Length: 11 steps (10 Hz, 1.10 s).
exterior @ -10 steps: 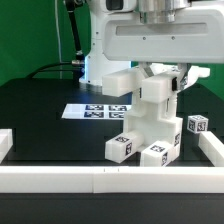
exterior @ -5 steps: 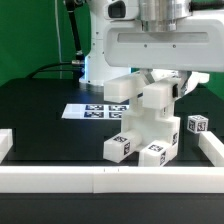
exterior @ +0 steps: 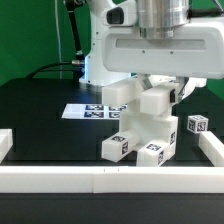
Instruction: Assemble chair
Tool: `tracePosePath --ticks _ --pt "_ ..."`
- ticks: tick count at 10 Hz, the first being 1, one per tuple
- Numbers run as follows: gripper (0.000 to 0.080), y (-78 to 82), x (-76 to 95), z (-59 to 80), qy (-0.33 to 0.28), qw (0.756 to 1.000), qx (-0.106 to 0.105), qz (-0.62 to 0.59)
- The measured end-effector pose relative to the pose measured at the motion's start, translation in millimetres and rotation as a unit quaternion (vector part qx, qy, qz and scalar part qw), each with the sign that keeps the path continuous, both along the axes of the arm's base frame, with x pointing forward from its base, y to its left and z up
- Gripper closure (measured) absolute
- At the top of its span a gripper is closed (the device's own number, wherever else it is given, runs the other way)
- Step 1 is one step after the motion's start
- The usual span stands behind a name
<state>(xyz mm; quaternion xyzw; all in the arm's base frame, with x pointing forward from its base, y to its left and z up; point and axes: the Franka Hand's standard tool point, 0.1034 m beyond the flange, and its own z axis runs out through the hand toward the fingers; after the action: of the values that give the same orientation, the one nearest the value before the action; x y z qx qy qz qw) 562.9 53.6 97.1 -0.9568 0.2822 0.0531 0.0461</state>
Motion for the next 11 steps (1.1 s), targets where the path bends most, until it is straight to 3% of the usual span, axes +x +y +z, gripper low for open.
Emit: tracePosePath --ticks 10,11 --pt "0.0511 -7.3 7.5 0.6 -0.013 1.0 -0.002 0.013" --pt "0.0427 -7.3 7.4 0.4 -0.013 1.0 -0.002 0.013"
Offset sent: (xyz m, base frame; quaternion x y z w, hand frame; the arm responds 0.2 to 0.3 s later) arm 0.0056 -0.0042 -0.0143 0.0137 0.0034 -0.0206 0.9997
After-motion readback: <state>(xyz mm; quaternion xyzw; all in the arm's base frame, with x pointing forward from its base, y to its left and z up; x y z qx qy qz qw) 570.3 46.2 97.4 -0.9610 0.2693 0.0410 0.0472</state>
